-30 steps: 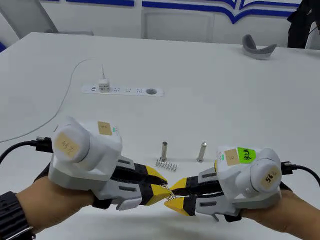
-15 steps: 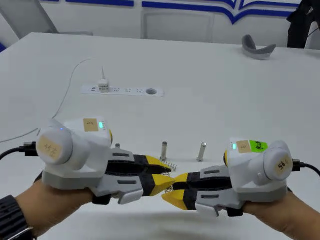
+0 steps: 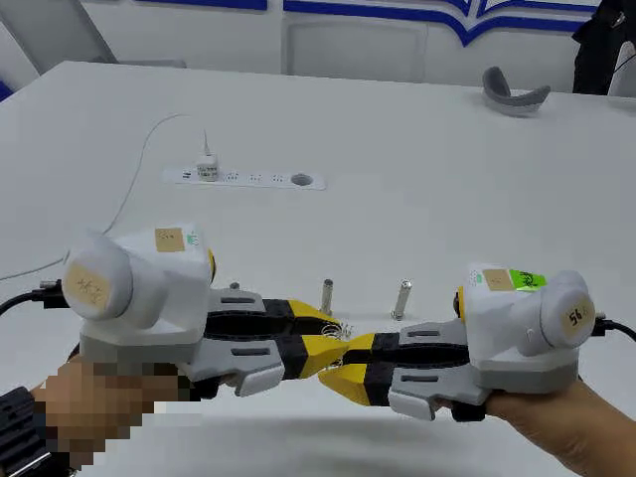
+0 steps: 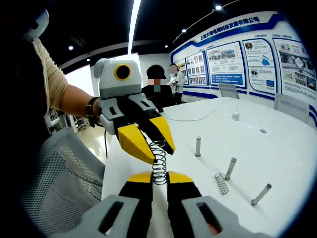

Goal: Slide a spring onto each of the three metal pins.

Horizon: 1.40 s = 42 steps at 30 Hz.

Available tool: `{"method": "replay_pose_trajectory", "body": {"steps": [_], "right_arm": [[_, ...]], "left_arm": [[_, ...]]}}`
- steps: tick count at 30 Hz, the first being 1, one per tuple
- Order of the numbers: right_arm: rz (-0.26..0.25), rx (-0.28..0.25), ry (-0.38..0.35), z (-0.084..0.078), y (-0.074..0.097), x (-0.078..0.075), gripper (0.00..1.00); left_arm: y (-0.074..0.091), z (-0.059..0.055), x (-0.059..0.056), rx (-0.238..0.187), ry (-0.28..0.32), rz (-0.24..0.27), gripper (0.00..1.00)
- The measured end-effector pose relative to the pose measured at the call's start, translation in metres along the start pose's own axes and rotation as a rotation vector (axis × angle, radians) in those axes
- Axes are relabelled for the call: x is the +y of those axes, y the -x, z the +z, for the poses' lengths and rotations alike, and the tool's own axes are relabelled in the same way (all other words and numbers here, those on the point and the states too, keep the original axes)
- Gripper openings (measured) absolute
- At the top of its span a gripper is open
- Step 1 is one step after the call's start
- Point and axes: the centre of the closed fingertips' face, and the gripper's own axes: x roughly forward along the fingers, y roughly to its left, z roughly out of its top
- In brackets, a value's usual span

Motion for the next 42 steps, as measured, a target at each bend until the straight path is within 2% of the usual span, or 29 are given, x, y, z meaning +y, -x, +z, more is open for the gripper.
{"method": "replay_pose_trajectory", "body": {"steps": [5,8,11,17,30,37,42], "right_arm": [[-0.014,0.005,0.028,0.0,-0.001,0.0,0.12],[-0.029,0.013,0.073,0.0,-0.003,-0.001,0.13],[-0.037,0.022,0.078,-0.003,-0.004,-0.002,0.21],[-0.052,0.041,0.105,-0.005,-0.003,-0.004,0.27],[-0.076,0.087,0.116,-0.013,0.005,-0.009,0.49],[-0.098,0.109,0.083,-0.021,0.014,-0.014,0.61],[-0.113,0.111,0.078,-0.024,0.02,-0.016,0.63]], "left_arm": [[0.001,0.0,0.0,0.004,0.013,-0.004,0.1],[0.002,-0.001,0.002,0.009,0.015,0.002,0.1],[0.004,-0.001,0.005,0.015,0.009,0.011,0.09],[0.011,-0.003,0.012,0.027,-0.01,0.037,0.09],[0.031,-0.003,0.045,0.037,-0.03,0.126,0.09],[0.042,-0.004,0.065,0.036,-0.024,0.182,0.1],[0.049,-0.004,0.078,0.033,-0.016,0.216,0.1]]}}
